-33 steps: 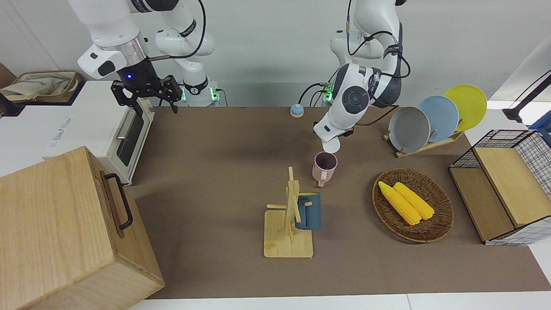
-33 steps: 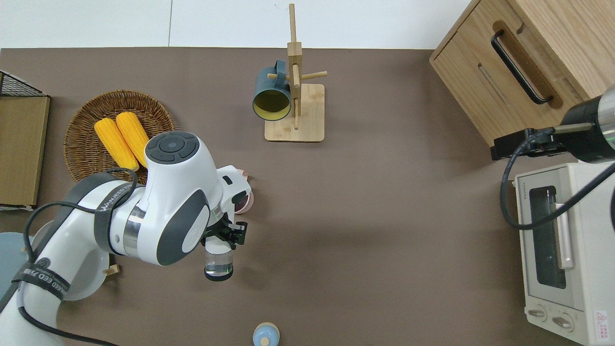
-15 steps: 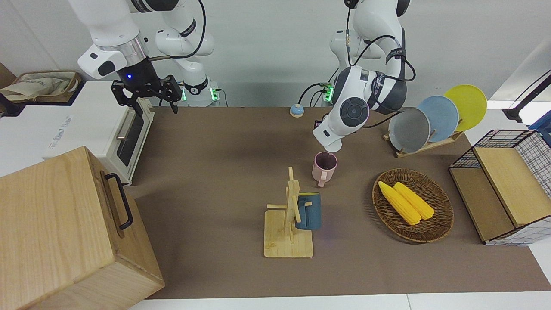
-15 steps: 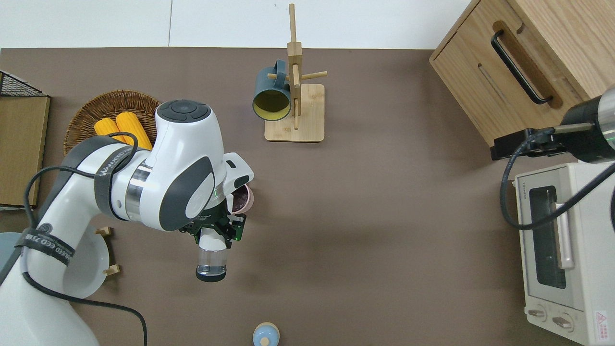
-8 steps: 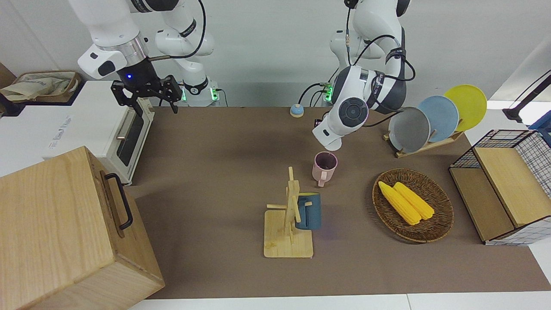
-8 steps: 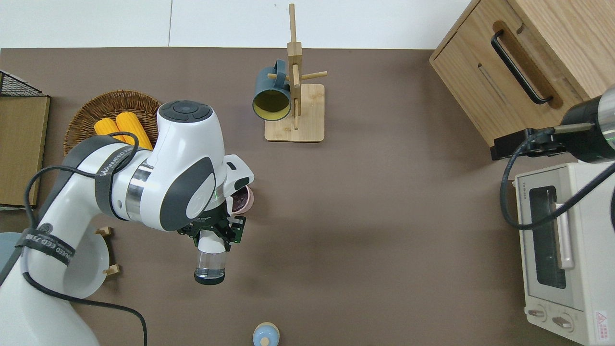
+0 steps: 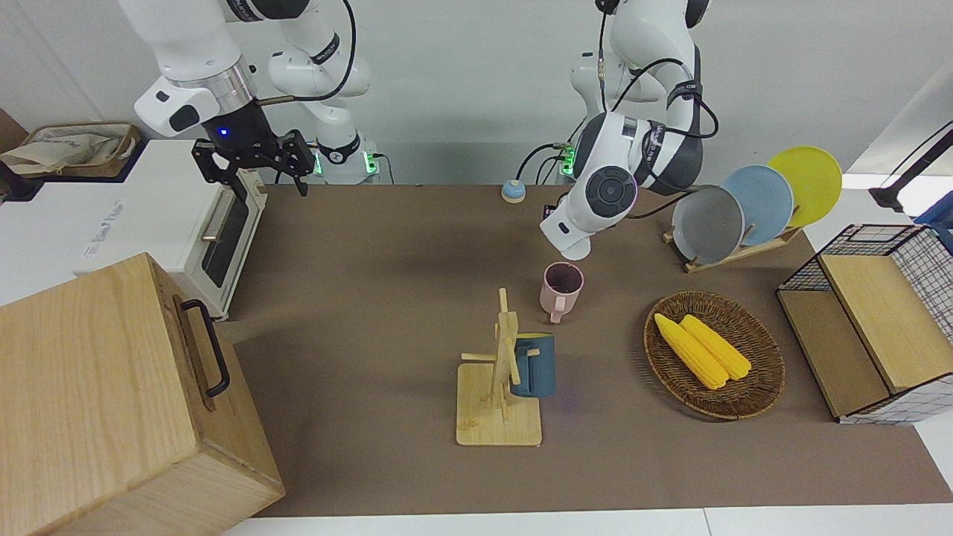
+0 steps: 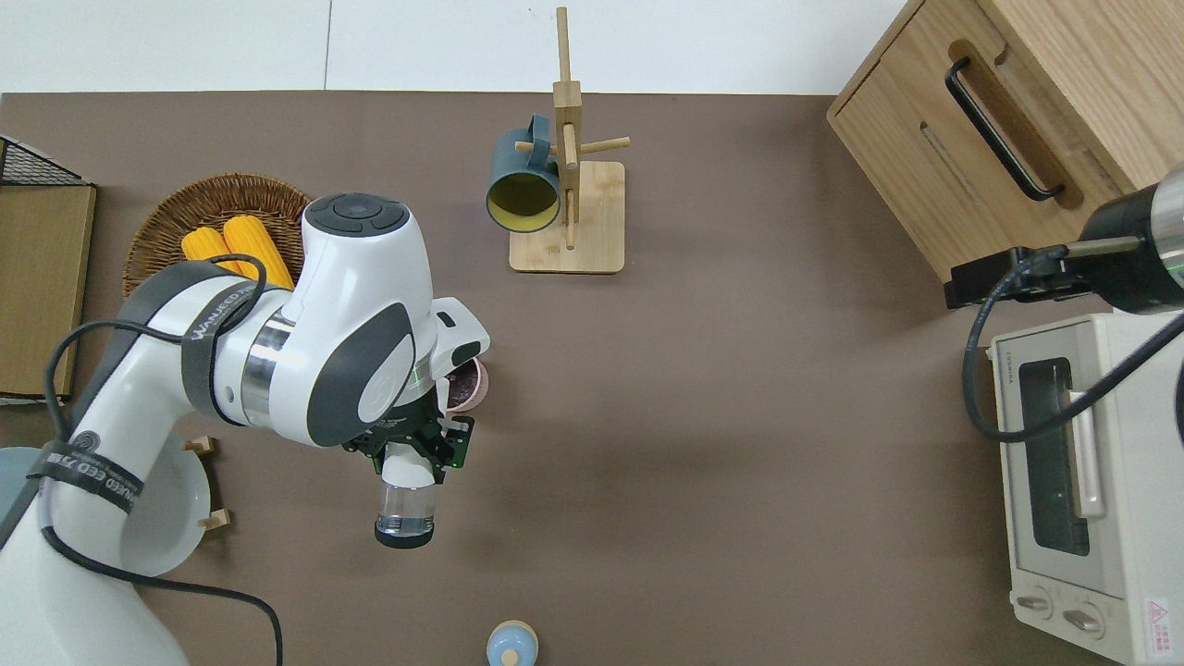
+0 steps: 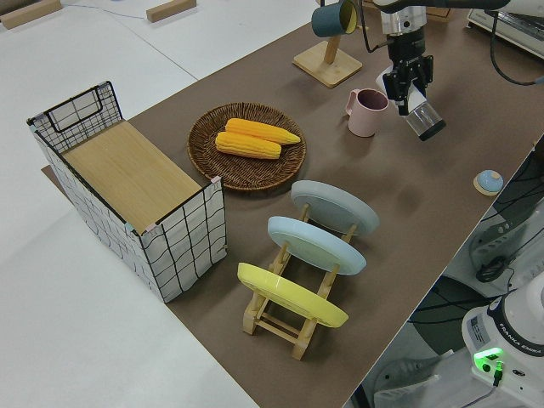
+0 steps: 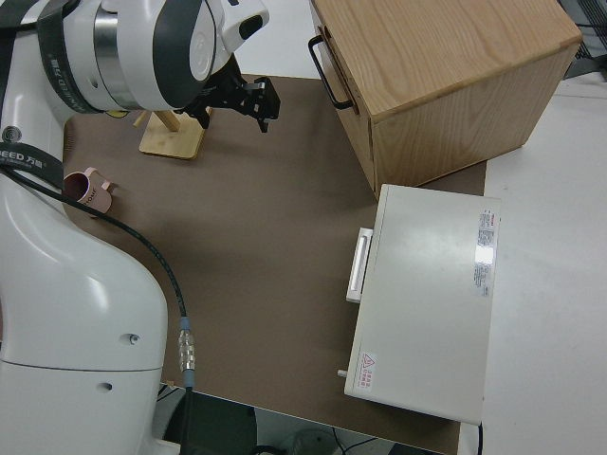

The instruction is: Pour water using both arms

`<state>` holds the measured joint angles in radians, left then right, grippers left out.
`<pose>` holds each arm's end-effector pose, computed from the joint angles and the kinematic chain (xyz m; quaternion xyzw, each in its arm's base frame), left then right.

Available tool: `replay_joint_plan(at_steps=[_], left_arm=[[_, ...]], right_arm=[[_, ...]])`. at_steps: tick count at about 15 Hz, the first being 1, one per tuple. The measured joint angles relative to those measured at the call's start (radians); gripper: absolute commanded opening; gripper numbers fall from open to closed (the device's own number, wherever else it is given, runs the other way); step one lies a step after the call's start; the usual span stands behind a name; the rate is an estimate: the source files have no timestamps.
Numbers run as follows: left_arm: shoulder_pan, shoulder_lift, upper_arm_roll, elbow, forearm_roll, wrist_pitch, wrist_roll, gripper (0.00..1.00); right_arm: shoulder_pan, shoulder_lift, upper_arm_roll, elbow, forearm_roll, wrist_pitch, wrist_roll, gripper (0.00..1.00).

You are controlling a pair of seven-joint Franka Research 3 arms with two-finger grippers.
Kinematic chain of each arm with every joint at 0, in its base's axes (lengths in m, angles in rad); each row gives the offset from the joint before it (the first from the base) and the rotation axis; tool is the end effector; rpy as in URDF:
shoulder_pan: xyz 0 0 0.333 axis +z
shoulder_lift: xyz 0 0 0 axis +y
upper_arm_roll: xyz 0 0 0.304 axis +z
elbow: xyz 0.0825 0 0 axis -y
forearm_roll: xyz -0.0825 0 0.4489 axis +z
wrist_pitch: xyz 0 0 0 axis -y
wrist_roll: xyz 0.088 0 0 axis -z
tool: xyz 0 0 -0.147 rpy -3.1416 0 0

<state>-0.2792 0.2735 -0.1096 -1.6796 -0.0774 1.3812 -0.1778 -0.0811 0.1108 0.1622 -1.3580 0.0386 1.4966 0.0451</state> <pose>0.5547 -0.2377 0.3430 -0.9530 0.0994 0.2847 0.0274 0.6433 0.0526 0.6104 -0.9993 -0.0191 -0.0128 0.0290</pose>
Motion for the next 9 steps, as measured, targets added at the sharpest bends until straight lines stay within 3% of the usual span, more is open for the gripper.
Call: replay_joint_plan(at_steps=[5, 9], left_arm=[[0.0, -0.039, 0.0, -0.025, -0.002, 0.039, -0.001, 0.03], [0.0, -0.116, -0.001, -0.143, -0.023, 0.207, -0.002, 0.03]], right_arm=[[0.0, 0.0, 0.0, 0.0, 0.0, 0.0, 0.0, 0.992], [0.0, 0.0, 0.0, 0.0, 0.0, 0.0, 0.0, 0.992]])
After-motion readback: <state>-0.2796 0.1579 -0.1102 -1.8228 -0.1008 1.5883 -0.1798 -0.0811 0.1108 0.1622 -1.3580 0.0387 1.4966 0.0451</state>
